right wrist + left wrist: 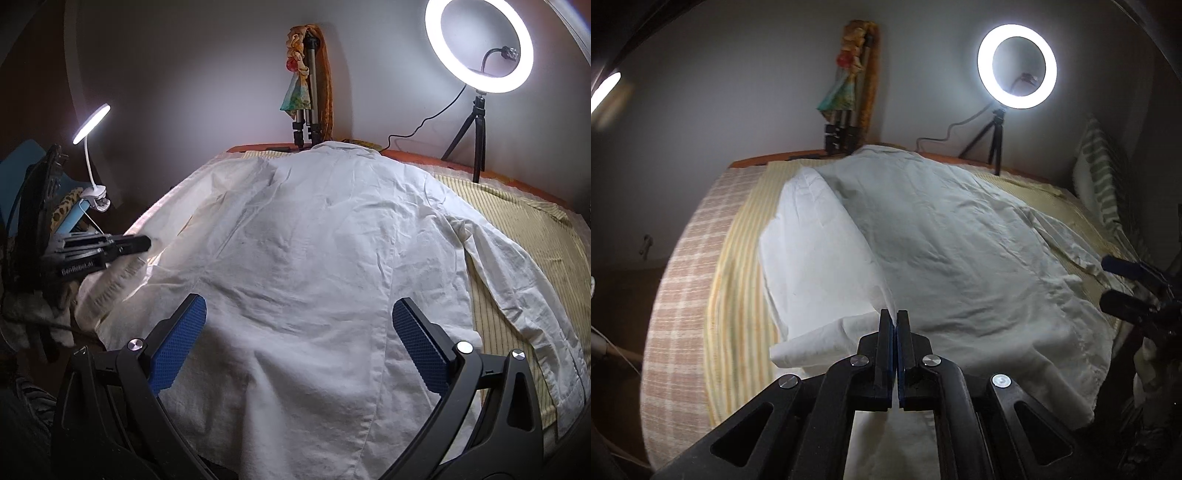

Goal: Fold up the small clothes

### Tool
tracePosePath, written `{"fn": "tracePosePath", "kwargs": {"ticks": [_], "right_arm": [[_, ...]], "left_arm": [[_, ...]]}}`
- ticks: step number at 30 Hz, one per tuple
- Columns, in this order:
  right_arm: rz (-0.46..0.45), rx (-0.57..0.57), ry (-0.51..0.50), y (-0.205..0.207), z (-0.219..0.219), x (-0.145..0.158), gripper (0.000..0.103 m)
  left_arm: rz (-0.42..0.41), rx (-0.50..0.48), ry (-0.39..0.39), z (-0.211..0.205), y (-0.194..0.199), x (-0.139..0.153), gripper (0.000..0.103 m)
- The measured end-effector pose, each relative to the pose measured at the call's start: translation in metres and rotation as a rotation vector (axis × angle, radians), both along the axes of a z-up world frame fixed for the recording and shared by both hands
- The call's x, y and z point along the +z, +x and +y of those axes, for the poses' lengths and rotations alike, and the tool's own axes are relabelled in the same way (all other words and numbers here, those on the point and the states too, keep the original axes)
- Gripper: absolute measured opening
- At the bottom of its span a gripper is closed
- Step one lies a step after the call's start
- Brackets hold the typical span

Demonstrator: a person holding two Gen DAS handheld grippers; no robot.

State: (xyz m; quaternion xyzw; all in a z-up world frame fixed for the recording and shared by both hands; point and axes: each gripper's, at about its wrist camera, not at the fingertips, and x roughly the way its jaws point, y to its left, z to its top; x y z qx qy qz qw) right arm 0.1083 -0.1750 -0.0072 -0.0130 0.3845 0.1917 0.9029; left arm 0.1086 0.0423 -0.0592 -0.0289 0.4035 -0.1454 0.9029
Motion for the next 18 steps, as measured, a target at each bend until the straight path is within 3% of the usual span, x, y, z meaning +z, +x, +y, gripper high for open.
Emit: {"fn": "tracePosePath", "kwargs": {"ticks": [1, 4, 7, 11, 15, 18], "right_arm": [[0.004, -0.004, 0.005, 0.001, -0.002, 0.0, 0.103], [0.007, -0.011, 0.008, 0.002, -0.005, -0.001, 0.103], [0.01, -0.016, 0.008, 0.003, -0.008, -0.001, 0.103], [0.034, -0.012, 0.034, 0.004, -0.012, -0.003, 0.103], [0.06, -0.009, 0.06, 0.005, -0.013, -0.006, 0.103], [0.079, -0.002, 0.077, 0.007, -0.01, -0.01, 0.103]], "left_arm": [[0.018, -0.027, 0.013, -0.01, 0.001, -0.005, 0.001], [0.048, -0.079, 0.064, -0.032, -0.004, -0.016, 0.037], [0.032, -0.097, 0.073, -0.038, -0.017, -0.009, 0.038], [0.005, -0.069, 0.019, -0.018, -0.04, 0.008, 0.049], [-0.042, 0.036, 0.043, 0.021, -0.061, 0.016, 0.056], [-0.024, 0.151, 0.02, 0.06, -0.065, 0.008, 0.06]]}}
